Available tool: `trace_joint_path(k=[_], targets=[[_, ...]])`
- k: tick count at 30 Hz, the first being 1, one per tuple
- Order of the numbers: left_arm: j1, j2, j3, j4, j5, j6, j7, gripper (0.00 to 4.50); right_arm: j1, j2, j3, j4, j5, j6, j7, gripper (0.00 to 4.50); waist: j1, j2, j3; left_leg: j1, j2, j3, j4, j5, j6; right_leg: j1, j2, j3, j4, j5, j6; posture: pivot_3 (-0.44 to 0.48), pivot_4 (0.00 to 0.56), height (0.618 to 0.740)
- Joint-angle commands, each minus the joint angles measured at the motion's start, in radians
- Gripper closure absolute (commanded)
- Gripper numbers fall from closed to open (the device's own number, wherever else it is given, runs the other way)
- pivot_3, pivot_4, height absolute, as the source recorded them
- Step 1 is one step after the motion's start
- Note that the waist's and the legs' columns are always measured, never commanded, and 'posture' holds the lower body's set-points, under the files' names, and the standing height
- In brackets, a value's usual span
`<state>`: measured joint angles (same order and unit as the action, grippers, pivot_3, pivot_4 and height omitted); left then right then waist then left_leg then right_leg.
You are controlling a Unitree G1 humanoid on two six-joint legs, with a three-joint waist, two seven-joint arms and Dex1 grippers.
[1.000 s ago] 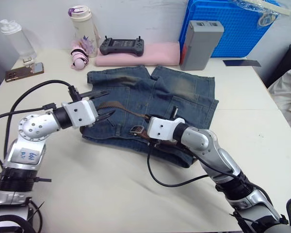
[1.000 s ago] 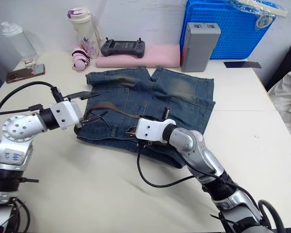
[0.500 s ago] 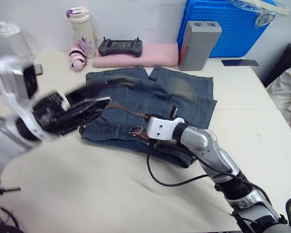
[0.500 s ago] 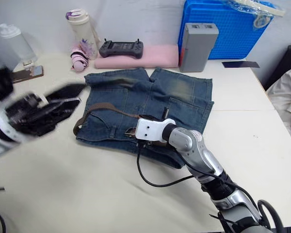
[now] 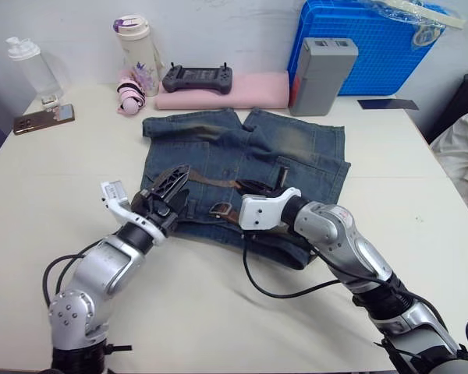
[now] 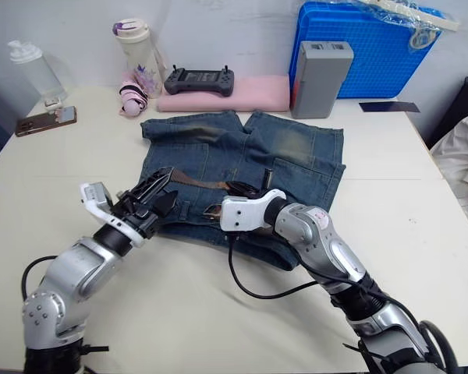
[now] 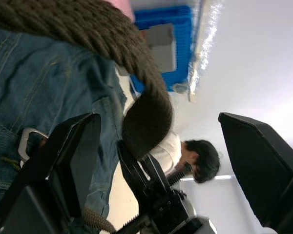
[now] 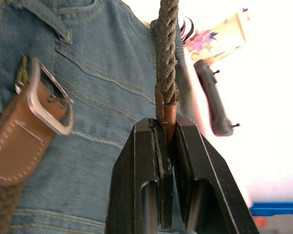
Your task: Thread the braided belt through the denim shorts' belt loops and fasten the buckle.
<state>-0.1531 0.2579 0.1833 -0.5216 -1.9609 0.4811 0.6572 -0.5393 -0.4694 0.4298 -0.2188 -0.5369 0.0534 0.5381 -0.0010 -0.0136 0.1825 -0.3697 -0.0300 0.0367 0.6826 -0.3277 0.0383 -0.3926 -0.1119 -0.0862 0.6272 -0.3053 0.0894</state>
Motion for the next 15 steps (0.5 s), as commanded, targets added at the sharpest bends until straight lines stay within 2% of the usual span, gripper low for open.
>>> trace_joint_path(k=[1, 4, 7, 10, 15], targets=[[-0.04, -0.042, -0.001, -0.041, -0.011, -0.014, 0.113, 0.29, -0.002, 0.003, -0.009, -0.016, -0.017, -0.047, -0.018, 4.5, -0.002, 0.0, 0.0, 0.0, 0.0, 0.0, 0.0, 0.0, 0.0, 0.0, 0.001, 0.0, 0.0, 0.0, 0.0, 0.0, 0.15, 0.725], [-0.047, -0.073, 0.007, -0.014, -0.011, -0.023, 0.184, 0.29, 0.002, 0.004, -0.018, -0.019, -0.022, -0.062, -0.018, 4.5, -0.002, 0.0, 0.0, 0.001, 0.001, 0.001, 0.0, 0.0, 0.0, 0.0, 0.002, 0.0, 0.0, 0.0, 0.0, 0.0, 0.15, 0.725], [-0.055, -0.086, 0.023, -0.005, -0.011, -0.014, 0.203, 0.29, -0.001, 0.008, -0.021, -0.017, -0.024, -0.067, -0.018, 4.5, 0.0, 0.0, 0.0, 0.001, 0.002, 0.0, 0.0, 0.0, 0.0, 0.0, 0.002, 0.0, -0.002, 0.0, 0.0, 0.0, 0.15, 0.725], [-0.061, -0.103, 0.038, -0.004, -0.011, -0.014, 0.207, 1.05, -0.003, 0.011, -0.025, -0.013, -0.027, -0.072, -0.018, 4.5, 0.001, 0.0, 0.0, 0.001, 0.002, 0.0, 0.001, 0.0, -0.001, 0.0, 0.002, 0.001, -0.002, 0.0, 0.0, 0.0, 0.15, 0.725], [-0.063, -0.124, 0.062, -0.016, -0.011, -0.006, 0.216, 3.37, -0.005, 0.013, -0.03, -0.006, -0.033, -0.073, -0.021, 4.5, 0.0, 0.0, 0.0, 0.001, 0.002, 0.0, 0.001, 0.0, -0.001, 0.0, 0.002, 0.0, -0.003, 0.0, 0.0, 0.0, 0.15, 0.725]])
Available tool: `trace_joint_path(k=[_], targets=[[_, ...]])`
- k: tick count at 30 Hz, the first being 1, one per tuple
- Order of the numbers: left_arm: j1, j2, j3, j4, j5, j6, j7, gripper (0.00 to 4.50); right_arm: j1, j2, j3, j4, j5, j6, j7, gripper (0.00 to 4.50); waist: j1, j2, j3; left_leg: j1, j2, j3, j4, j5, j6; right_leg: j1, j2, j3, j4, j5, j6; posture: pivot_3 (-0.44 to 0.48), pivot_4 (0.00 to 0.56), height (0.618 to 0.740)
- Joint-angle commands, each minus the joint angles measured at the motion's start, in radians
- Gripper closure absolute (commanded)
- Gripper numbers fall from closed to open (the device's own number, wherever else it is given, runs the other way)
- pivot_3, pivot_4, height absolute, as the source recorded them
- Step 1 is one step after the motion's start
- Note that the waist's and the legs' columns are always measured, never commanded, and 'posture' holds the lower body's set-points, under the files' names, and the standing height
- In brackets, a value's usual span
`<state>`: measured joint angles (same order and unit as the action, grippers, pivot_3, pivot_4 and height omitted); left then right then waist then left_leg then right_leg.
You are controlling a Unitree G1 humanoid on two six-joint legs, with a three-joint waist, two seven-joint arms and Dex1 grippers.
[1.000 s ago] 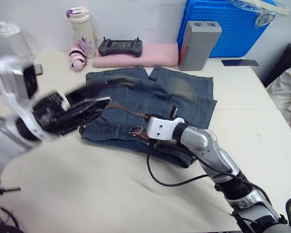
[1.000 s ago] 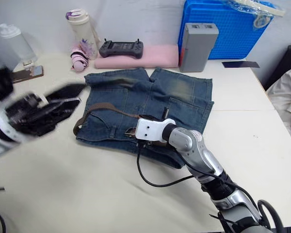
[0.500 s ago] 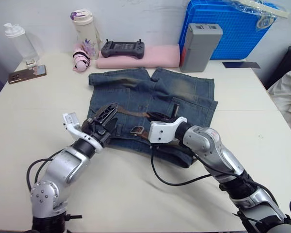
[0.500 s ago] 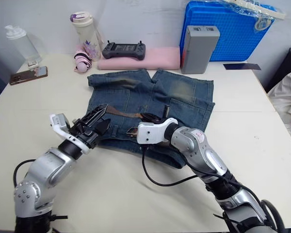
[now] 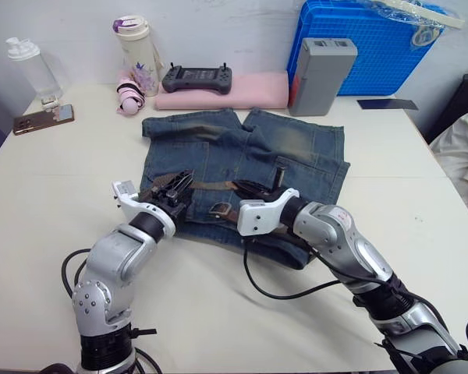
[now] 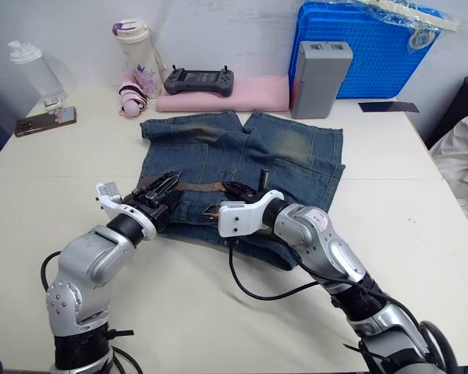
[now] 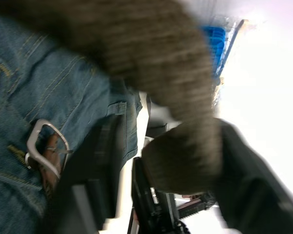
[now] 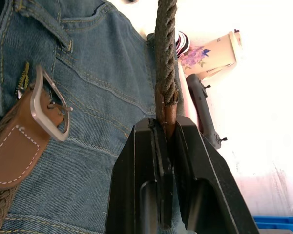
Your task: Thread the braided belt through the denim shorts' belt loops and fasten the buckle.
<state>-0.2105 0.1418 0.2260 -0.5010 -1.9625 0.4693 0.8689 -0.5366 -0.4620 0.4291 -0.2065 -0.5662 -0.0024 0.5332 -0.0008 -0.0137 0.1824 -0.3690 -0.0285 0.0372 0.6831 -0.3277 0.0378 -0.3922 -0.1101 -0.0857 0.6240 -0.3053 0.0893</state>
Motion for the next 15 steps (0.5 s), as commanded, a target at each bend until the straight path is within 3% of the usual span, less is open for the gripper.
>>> trace_joint_path(k=[1, 2, 3, 7, 11, 15], targets=[[-0.008, -0.015, 0.025, -0.04, -0.01, 0.0, 0.012, 3.81, -0.007, 0.006, -0.031, -0.018, -0.006, -0.014, -0.018, 4.5, 0.0, 0.0, 0.0, 0.0, 0.0, 0.0, 0.0, 0.0, 0.0, 0.0, 0.0, 0.0, 0.0, 0.0, 0.0, 0.0, 0.15, 0.725], [-0.008, -0.016, 0.03, -0.041, -0.01, -0.003, 0.018, 4.31, -0.007, 0.008, -0.033, -0.016, -0.007, -0.012, -0.019, 4.5, 0.0, 0.0, 0.0, 0.0, 0.0, 0.0, 0.0, 0.0, 0.0, 0.0, 0.0, 0.0, 0.0, 0.0, 0.0, 0.0, 0.15, 0.725], [-0.009, -0.018, 0.035, -0.042, -0.01, -0.008, 0.024, 4.46, -0.006, 0.009, -0.034, -0.015, -0.007, -0.009, -0.02, 4.5, 0.0, 0.0, 0.0, 0.0, 0.0, 0.0, 0.0, 0.0, 0.0, 0.0, 0.0, 0.0, 0.0, 0.0, 0.0, 0.0, 0.15, 0.725], [-0.019, -0.016, 0.053, -0.037, -0.01, -0.011, 0.012, 4.46, 0.014, 0.048, -0.051, -0.03, 0.041, 0.056, 0.003, 4.5, 0.0, 0.0, 0.0, 0.0, 0.0, 0.0, 0.0, 0.0, 0.0, 0.0, 0.0, 0.0, -0.001, 0.0, 0.0, 0.0, 0.15, 0.725], [-0.025, -0.01, 0.069, -0.028, -0.01, 0.021, -0.034, 4.5, 0.028, 0.075, -0.063, -0.055, 0.094, 0.078, 0.028, 2.91, 0.001, 0.0, 0.0, 0.0, 0.0, 0.0, 0.0, 0.0, 0.0, 0.0, 0.0, 0.0, -0.001, 0.0, 0.0, 0.0, 0.15, 0.725], [0.006, 0.122, 0.172, 0.038, -0.01, 0.163, -0.198, 4.5, 0.047, 0.098, -0.122, -0.101, 0.235, 0.184, 0.109, 0.93, -0.002, 0.0, 0.0, 0.0, 0.001, 0.0, -0.001, 0.0, -0.001, 0.0, 0.001, 0.0, -0.002, 0.0, 0.0, 0.0, 0.15, 0.725]])
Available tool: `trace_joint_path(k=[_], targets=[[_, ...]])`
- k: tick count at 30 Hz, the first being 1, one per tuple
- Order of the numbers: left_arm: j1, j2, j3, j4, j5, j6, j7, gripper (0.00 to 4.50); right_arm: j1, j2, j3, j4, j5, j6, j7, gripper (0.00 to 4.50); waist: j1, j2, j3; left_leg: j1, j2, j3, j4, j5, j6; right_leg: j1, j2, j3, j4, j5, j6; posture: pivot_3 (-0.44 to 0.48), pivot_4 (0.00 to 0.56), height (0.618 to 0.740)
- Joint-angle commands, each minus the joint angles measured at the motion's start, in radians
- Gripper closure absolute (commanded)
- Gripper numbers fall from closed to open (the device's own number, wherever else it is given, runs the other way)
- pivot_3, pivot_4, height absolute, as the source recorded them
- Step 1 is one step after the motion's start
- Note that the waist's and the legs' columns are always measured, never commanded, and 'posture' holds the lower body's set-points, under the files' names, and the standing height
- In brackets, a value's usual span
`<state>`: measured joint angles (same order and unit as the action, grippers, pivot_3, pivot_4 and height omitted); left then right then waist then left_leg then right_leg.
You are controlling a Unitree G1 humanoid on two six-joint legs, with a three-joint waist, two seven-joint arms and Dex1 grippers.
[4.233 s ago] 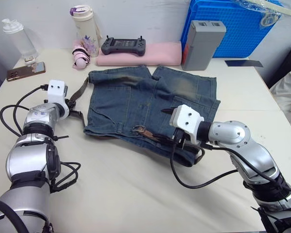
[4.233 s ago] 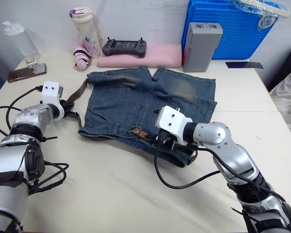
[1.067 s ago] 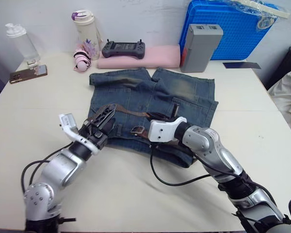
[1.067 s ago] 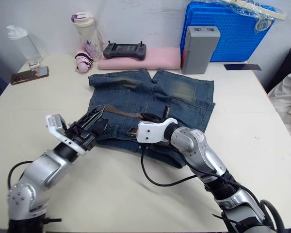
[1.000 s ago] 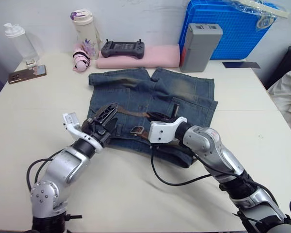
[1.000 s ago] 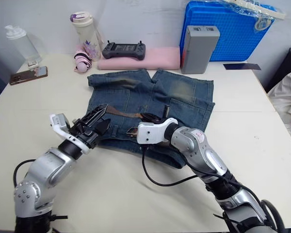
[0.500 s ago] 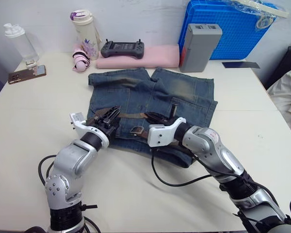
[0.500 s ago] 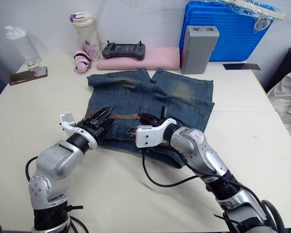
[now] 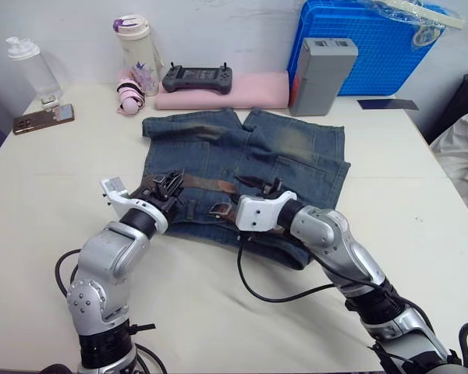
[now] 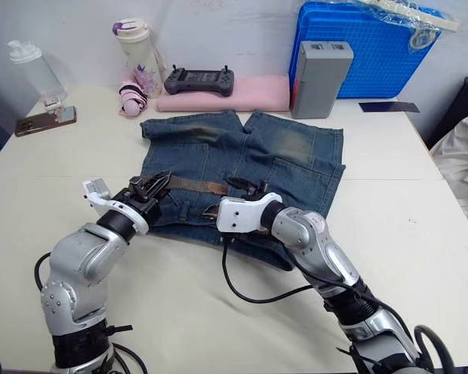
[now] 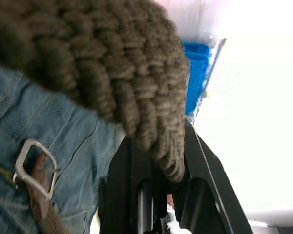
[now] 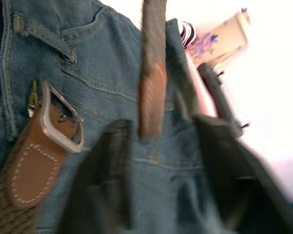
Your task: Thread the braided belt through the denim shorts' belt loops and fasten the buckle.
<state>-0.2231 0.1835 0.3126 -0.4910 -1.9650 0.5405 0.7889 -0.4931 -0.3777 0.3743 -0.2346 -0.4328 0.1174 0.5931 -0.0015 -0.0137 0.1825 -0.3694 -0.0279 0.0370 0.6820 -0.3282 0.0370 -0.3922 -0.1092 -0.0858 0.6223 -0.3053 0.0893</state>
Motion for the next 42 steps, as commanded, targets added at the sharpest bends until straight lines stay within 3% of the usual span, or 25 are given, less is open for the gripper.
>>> trace_joint_path(k=[1, 2, 5, 8, 20, 26, 36, 42], targets=[[0.045, 0.174, 0.12, 0.079, -0.007, 0.163, -0.195, 4.5, 0.003, 0.012, -0.093, -0.09, 0.149, 0.109, 0.081, 0.45, -0.003, 0.001, 0.0, 0.0, 0.001, 0.0, 0.0, 0.0, -0.001, 0.0, 0.001, 0.0, 0.0, 0.0, 0.0, 0.0, 0.15, 0.725], [0.064, 0.241, 0.143, 0.118, -0.007, 0.216, -0.254, 4.5, 0.002, 0.009, -0.111, -0.102, 0.182, 0.141, 0.103, 0.05, -0.005, 0.001, 0.0, 0.0, 0.002, 0.0, 0.0, -0.001, -0.001, 0.0, 0.002, 0.0, 0.0, 0.0, -0.001, 0.0, 0.15, 0.725], [0.109, 0.412, 0.198, 0.274, -0.007, 0.317, -0.404, 4.5, 0.013, 0.004, -0.169, -0.152, 0.33, 0.29, 0.19, 0.05, -0.002, 0.002, 0.001, 0.001, 0.007, 0.0, 0.0, -0.002, -0.005, -0.001, 0.008, 0.002, 0.001, -0.002, -0.004, 0.0, 0.15, 0.725], [0.118, 0.499, 0.193, 0.361, 0.011, 0.353, -0.489, 4.5, 0.018, -0.013, -0.196, -0.194, 0.433, 0.406, 0.246, 0.05, 0.003, 0.002, 0.001, 0.0, 0.009, -0.002, -0.001, -0.004, -0.007, -0.002, 0.009, 0.002, 0.001, -0.004, -0.007, 0.0, 0.15, 0.725], [0.089, 0.465, 0.124, 0.421, 0.144, 0.324, -0.504, 4.5, 0.063, -0.11, -0.222, -0.334, 0.65, 0.623, 0.273, 0.05, -0.003, 0.003, 0.002, 0.0, 0.008, -0.001, -0.008, -0.006, -0.006, -0.004, 0.005, 0.002, -0.001, -0.004, -0.007, 0.0, 0.15, 0.725], [0.087, 0.482, 0.099, 0.445, 0.256, 0.363, -0.591, 4.5, 0.062, -0.132, -0.234, -0.365, 0.71, 0.661, 0.246, 0.05, -0.001, 0.003, 0.002, 0.0, 0.008, -0.001, -0.008, -0.006, -0.006, -0.004, 0.005, 0.002, -0.002, -0.004, -0.007, 0.0, 0.15, 0.725], [-0.073, 0.569, -0.034, 0.571, 0.591, 0.458, -0.94, 4.5, 0.061, -0.17, -0.206, -0.357, 0.735, 0.653, 0.213, 0.05, 0.001, 0.003, 0.002, 0.0, 0.007, -0.001, -0.011, -0.006, -0.006, -0.005, 0.003, 0.002, -0.003, -0.004, -0.007, 0.0, 0.15, 0.725], [-0.219, 0.607, -0.211, 0.666, 0.886, 0.417, -1.266, 4.5, 0.063, -0.195, -0.163, -0.345, 0.706, 0.608, 0.207, 0.05, 0.0, 0.003, 0.002, -0.001, 0.006, 0.0, -0.015, -0.005, -0.006, -0.006, 0.003, 0.0, -0.003, -0.004, -0.007, 0.0, 0.15, 0.725]])
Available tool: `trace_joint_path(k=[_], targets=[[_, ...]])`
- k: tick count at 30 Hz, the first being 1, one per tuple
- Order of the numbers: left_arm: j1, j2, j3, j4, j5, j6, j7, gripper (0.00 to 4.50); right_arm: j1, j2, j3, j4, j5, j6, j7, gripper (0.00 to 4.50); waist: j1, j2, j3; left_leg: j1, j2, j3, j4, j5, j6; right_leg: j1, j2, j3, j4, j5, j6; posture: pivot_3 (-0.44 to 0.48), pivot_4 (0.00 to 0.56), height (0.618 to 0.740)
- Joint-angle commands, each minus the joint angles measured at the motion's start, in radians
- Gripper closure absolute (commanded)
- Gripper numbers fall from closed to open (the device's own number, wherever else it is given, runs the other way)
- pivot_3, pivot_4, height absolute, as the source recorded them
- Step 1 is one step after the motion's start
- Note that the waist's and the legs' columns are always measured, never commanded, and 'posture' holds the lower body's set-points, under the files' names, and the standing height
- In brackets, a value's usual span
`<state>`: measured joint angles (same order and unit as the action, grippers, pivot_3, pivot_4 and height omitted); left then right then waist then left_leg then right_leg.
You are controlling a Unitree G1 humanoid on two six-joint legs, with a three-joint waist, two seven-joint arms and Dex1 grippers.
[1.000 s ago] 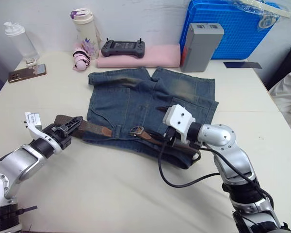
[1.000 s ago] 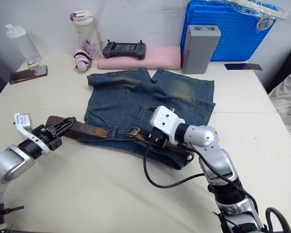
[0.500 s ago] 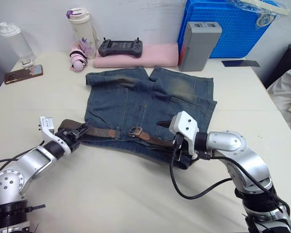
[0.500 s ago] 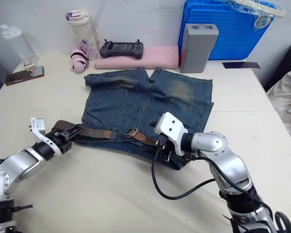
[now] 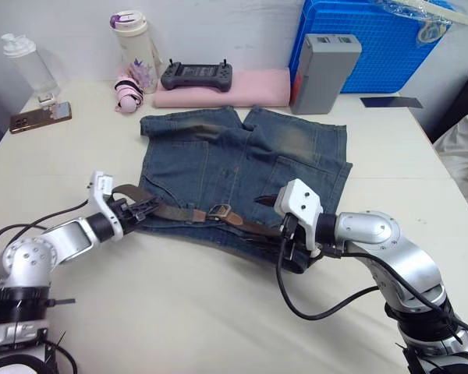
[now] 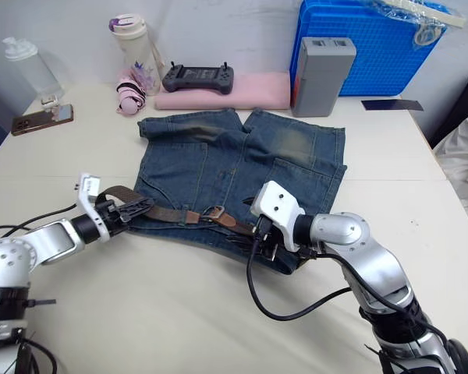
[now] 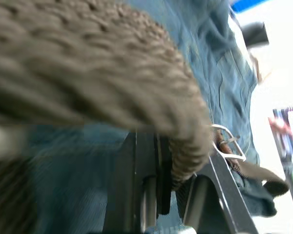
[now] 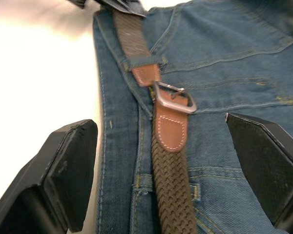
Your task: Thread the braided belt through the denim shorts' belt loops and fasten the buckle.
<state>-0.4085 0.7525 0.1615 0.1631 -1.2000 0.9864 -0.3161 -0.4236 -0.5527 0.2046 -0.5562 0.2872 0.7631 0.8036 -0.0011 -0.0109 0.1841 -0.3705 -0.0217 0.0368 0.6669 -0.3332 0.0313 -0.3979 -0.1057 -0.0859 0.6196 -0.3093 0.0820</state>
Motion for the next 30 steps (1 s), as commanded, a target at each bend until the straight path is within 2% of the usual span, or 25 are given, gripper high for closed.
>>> trace_joint_path(k=[1, 7, 10, 14, 20, 25, 30], targets=[[-0.048, 0.051, -0.096, 0.021, 0.177, -0.052, -0.227, 4.5, -0.008, -0.026, 0.014, -0.02, -0.021, -0.05, -0.004, 0.05, -0.003, 0.0, 0.0, 0.0, 0.0, 0.0, 0.0, 0.0, 0.0, 0.0, 0.0, -0.001, 0.0, 0.0, 0.0, 0.0, 0.15, 0.725], [-0.155, 0.056, -0.237, 0.124, 0.455, -0.229, -0.503, 4.5, -0.014, -0.057, 0.076, 0.015, -0.086, -0.156, 0.011, 0.05, 0.0, 0.0, 0.0, -0.001, 0.001, 0.001, -0.001, 0.0, 0.0, -0.001, 0.002, -0.002, -0.002, 0.0, 0.0, 0.0, 0.15, 0.725], [-0.207, 0.033, -0.296, 0.184, 0.59, -0.358, -0.603, 4.5, -0.022, -0.062, 0.115, 0.044, -0.143, -0.231, 0.01, 0.05, 0.001, 0.0, 0.0, -0.001, 0.001, 0.001, 0.001, 0.0, 0.0, 0.0, 0.001, -0.002, -0.002, 0.0, 0.0, 0.0, 0.15, 0.725], [-0.256, -0.023, -0.335, 0.264, 0.705, -0.469, -0.691, 4.5, -0.04, -0.059, 0.165, 0.09, -0.224, -0.334, 0.005, 0.05, 0.002, 0.0, 0.0, -0.001, 0.001, 0.001, 0.002, 0.001, 0.0, 0.0, 0.001, -0.002, 0.0, 0.0, 0.001, 0.0, 0.15, 0.725], [-0.278, -0.074, -0.301, 0.344, 0.751, -0.521, -0.809, 4.5, -0.057, -0.045, 0.204, 0.149, -0.33, -0.483, -0.011, 0.05, 0.001, 0.0, 0.0, -0.002, 0.001, 0.001, 0.003, 0.001, 0.001, 0.0, 0.001, -0.003, 0.0, 0.0, 0.001, 0.0, 0.15, 0.725], [-0.272, -0.107, -0.282, 0.356, 0.782, -0.546, -0.823, 4.5, -0.07, -0.037, 0.271, 0.223, -0.466, -0.667, -0.039, 0.05, 0.0, 0.0, 0.0, -0.002, 0.001, 0.0, 0.006, 0.001, 0.001, 0.001, 0.001, -0.004, 0.002, 0.0, 0.001, 0.0, 0.15, 0.725], [-0.275, -0.128, -0.26, 0.364, 0.803, -0.55, -0.826, 4.5, -0.101, 0.017, 0.319, 0.328, -0.58, -0.816, -0.093, 0.05, 0.0, 0.0, 0.0, -0.002, 0.001, 0.0, 0.01, 0.001, 0.001, 0.001, 0.0, -0.004, 0.004, 0.0, 0.001, 0.0, 0.15, 0.725]])
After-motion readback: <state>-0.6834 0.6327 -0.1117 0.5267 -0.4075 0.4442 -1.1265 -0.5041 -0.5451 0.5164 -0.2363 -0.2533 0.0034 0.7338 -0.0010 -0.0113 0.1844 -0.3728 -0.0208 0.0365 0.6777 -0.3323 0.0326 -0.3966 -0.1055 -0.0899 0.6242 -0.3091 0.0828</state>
